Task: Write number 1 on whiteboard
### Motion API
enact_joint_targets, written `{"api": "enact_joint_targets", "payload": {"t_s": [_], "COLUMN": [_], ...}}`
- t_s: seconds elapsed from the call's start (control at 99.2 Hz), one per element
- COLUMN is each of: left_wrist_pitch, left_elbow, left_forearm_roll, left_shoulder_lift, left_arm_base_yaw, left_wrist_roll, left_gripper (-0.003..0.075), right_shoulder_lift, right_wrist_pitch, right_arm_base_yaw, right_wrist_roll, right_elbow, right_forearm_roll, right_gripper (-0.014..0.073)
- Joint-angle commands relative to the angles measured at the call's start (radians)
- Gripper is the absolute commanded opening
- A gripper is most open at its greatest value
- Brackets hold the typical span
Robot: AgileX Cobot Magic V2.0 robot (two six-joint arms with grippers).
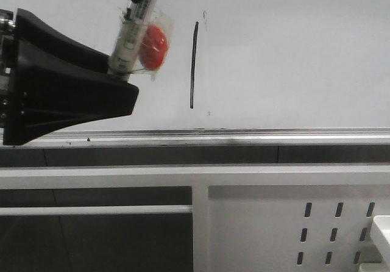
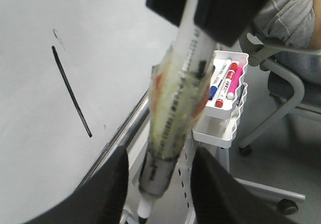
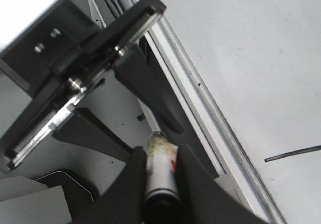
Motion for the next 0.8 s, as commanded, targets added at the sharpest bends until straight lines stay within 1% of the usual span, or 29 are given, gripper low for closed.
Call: {"api": "enact_joint_targets", "payload": {"t_s": [0.0, 0.03, 0.111, 0.212, 0.252, 0.474, 0.554, 0.605, 0.625, 0.645, 0.665, 0.695, 0.716, 0.746, 0.756, 0.786], "left_wrist_pitch": [-0.094, -0.097, -0.098, -0.096, -0.096, -0.096, -0.096, -0.096, -0.096, -0.096, -0.096, -0.096, -0.096, -0.096, -0.096, -0.098], "left_elbow": [-0.029, -0.029, -0.029, -0.029, -0.029, -0.029, -0.029, -0.029, -0.029, -0.027, -0.027, -0.020, -0.016, -0.008, -0.006, 0.008], "left_forearm_roll": [-0.046, -0.049, -0.053, -0.053, -0.053, -0.053, -0.053, -0.053, -0.053, -0.053, -0.053, -0.061, -0.071, -0.088, -0.099, -0.124], "left_shoulder_lift": [-0.002, -0.002, -0.002, -0.002, -0.002, -0.002, -0.002, -0.002, -0.002, -0.002, -0.002, -0.002, -0.002, -0.002, -0.002, -0.002], "left_arm_base_yaw": [-0.008, -0.008, -0.008, -0.008, -0.008, -0.008, -0.008, -0.008, -0.008, -0.008, -0.008, -0.008, -0.008, -0.008, -0.008, -0.008], "left_wrist_roll": [0.000, 0.000, 0.000, 0.000, 0.000, 0.000, -0.002, -0.007, -0.007, -0.007, -0.007, -0.007, -0.007, -0.007, -0.007, -0.007], "left_gripper": [0.0216, 0.0203, 0.0130, 0.0009, -0.0020, -0.0020, -0.0020, -0.0020, -0.0020, -0.0020, -0.0020, -0.0020, -0.0020, -0.0020, -0.0020, -0.0020], "right_shoulder_lift": [-0.020, -0.020, -0.020, -0.020, -0.020, -0.020, -0.020, -0.020, -0.020, -0.020, -0.020, -0.020, -0.022, -0.024, -0.026, -0.032], "right_wrist_pitch": [-0.065, -0.065, -0.065, -0.065, -0.065, -0.062, -0.061, -0.057, -0.053, -0.048, -0.045, -0.042, -0.042, -0.042, -0.042, -0.042], "right_arm_base_yaw": [0.002, 0.002, 0.002, 0.002, 0.002, 0.002, 0.002, 0.002, 0.002, 0.002, 0.002, 0.002, 0.002, 0.002, 0.002, 0.002], "right_wrist_roll": [-0.009, -0.009, -0.009, -0.009, -0.009, -0.009, -0.009, -0.009, -0.009, -0.009, -0.009, -0.009, -0.009, -0.009, -0.009, -0.009], "right_elbow": [-0.038, -0.038, -0.038, -0.038, -0.038, -0.038, -0.038, -0.038, -0.038, -0.040, -0.040, -0.041, -0.041, -0.041, -0.041, -0.041], "right_forearm_roll": [0.004, 0.004, 0.004, 0.004, 0.004, 0.004, 0.004, 0.004, 0.004, 0.004, 0.004, 0.004, 0.004, 0.004, 0.004, 0.004], "right_gripper": [-0.0071, -0.0071, -0.0071, -0.0071, -0.0071, -0.0070, -0.0057, -0.0005, 0.0032, 0.0078, 0.0152, 0.0213, 0.0295, 0.0353, 0.0389, 0.0458]}}
